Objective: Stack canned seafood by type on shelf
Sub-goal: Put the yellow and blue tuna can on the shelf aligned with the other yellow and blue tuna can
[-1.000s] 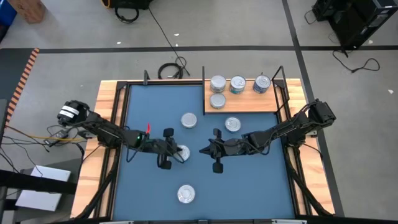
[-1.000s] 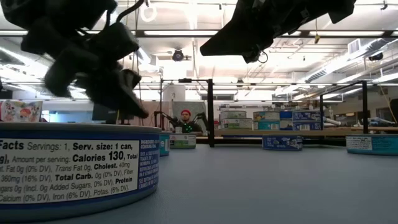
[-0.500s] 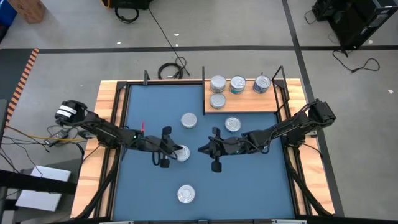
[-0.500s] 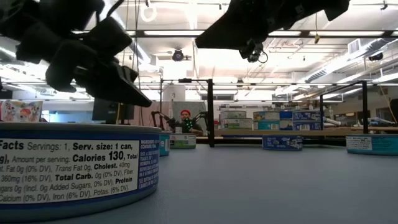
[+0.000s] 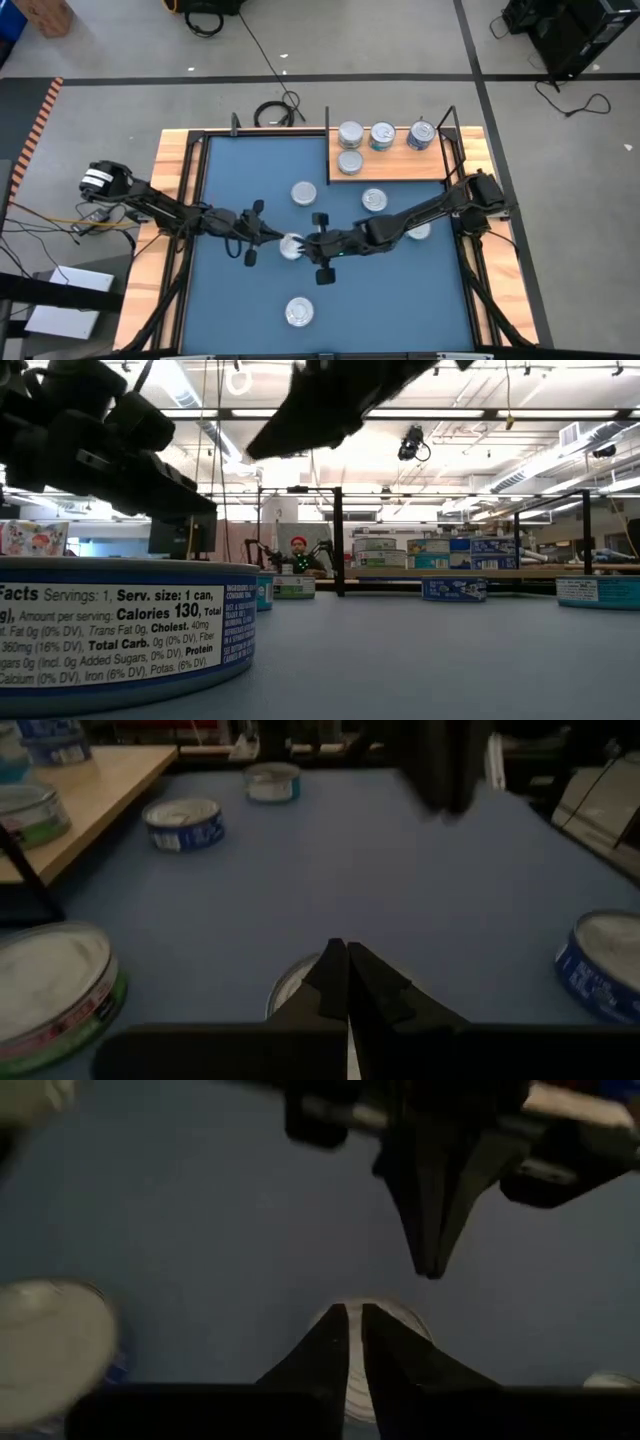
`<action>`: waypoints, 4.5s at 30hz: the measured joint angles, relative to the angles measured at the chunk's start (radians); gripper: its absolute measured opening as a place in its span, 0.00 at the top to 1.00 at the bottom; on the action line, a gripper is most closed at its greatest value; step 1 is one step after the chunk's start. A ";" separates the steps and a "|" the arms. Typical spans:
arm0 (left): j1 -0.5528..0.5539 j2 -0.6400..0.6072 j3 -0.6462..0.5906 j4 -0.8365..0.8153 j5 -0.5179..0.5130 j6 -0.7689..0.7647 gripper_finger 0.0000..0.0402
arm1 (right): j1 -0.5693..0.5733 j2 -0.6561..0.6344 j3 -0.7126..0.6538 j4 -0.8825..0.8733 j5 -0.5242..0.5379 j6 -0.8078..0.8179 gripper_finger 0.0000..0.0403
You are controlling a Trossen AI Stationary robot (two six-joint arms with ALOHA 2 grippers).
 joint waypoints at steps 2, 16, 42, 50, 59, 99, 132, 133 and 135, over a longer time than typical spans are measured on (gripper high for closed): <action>0.006 -0.002 -0.026 0.051 0.009 0.001 1.00 | -0.007 0.038 0.068 -0.095 0.000 -0.009 0.86; 0.051 -0.002 -0.070 0.120 0.018 0.023 1.00 | -0.020 0.207 0.276 -0.367 -0.105 -0.188 0.63; 0.051 -0.001 -0.069 0.122 -0.002 0.027 1.00 | -0.050 0.292 0.274 -0.346 -0.080 -0.461 0.98; 0.051 -0.001 -0.069 0.124 -0.003 0.027 1.00 | -0.058 0.253 0.272 -0.344 -0.120 -0.421 0.99; 0.051 -0.001 -0.069 0.123 -0.006 0.026 1.00 | -0.094 0.206 0.273 -0.340 -0.284 -0.262 1.00; 0.051 -0.001 -0.069 0.115 -0.006 0.023 1.00 | -0.190 -0.143 0.262 -1.174 0.160 0.231 1.00; 0.051 -0.001 -0.069 0.115 -0.006 0.024 1.00 | -0.621 -0.333 -0.247 -0.695 0.132 -0.005 1.00; 0.051 -0.001 -0.069 0.114 -0.006 0.024 1.00 | -0.628 -0.333 -0.247 -0.689 0.126 -0.010 1.00; 0.051 -0.001 -0.069 0.107 -0.006 0.024 1.00 | -0.639 -0.333 -0.247 -0.681 0.123 -0.023 1.00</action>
